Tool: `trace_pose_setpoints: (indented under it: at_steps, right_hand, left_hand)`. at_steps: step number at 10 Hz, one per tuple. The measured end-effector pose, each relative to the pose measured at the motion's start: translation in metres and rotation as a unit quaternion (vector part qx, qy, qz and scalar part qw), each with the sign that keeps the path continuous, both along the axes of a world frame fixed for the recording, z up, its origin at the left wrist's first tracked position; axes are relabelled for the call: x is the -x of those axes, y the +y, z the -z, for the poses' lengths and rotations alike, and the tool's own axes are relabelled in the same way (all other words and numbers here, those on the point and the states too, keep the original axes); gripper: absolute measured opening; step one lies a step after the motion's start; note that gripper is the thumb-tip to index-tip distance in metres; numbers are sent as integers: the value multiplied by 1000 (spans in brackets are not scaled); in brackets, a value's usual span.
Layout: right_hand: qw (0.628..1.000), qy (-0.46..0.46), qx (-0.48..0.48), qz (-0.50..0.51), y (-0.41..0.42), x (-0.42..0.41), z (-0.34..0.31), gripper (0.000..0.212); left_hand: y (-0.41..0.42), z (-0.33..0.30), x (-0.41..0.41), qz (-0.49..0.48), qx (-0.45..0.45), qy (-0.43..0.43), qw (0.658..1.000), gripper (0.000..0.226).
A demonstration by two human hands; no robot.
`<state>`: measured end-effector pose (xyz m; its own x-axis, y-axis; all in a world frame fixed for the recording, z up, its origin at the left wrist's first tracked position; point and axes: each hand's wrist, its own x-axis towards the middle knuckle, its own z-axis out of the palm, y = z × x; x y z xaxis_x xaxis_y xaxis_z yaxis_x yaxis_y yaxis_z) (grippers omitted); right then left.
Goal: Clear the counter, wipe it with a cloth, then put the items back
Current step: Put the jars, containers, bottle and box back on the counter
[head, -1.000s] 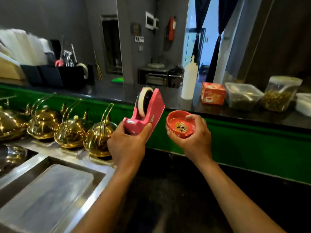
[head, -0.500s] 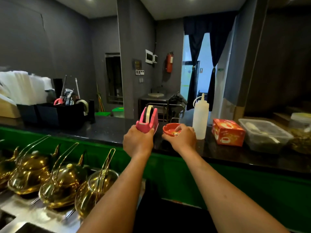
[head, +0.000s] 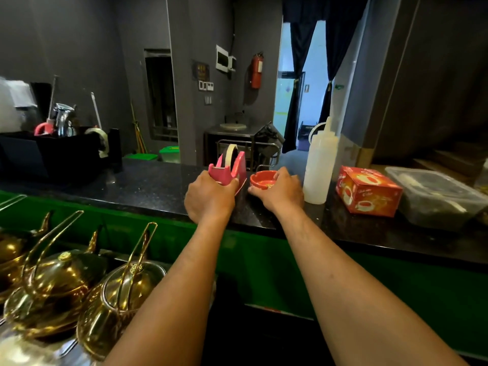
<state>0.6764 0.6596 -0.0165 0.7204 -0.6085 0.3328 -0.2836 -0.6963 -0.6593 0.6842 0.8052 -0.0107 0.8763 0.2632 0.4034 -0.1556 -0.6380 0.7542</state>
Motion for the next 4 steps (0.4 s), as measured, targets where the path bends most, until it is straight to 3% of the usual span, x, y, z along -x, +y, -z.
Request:
trace_pose_setpoints:
  at_steps: [2,3,4]
  right_hand:
    - [1000,12,-14,-9,2,9,-3,100]
    - [999,28,1,-19,6,19,-4,104]
    - [999,31,13,-20,14,45,-2,102]
  left_hand:
    - [-1,6,1,-1,-62,18,998,64]
    - [5,7,11,2,-48,28,998,88]
    - [12,22,40,-16,-76,22,997,89]
